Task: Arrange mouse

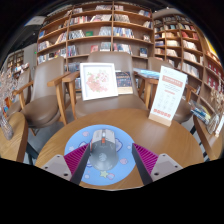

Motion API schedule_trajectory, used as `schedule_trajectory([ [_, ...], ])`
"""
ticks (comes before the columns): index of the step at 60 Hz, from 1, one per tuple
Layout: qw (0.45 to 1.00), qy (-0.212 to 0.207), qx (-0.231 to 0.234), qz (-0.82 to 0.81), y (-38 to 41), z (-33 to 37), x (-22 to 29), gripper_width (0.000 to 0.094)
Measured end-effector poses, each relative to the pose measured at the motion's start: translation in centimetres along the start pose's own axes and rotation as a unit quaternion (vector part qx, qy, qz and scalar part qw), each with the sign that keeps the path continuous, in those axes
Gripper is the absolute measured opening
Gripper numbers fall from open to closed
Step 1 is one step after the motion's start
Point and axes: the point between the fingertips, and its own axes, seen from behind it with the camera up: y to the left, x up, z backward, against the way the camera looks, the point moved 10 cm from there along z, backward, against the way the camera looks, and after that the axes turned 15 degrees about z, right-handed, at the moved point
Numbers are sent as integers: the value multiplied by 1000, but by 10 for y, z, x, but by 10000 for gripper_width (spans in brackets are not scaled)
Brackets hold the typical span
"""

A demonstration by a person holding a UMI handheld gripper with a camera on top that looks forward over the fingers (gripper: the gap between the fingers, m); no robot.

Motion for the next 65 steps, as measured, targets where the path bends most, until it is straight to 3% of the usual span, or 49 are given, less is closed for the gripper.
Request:
schedule_trajectory([
  [12, 1000, -22, -9, -10, -33, 122, -13, 851],
  [20, 997, -65, -33, -4, -60, 218, -29, 851],
  [34, 997, -72, -7, -21, -76, 346, -92, 854],
  [50, 998, -57, -30, -26, -95, 411, -166, 850],
  [65, 997, -71, -31, 1, -96, 429, -184, 856],
])
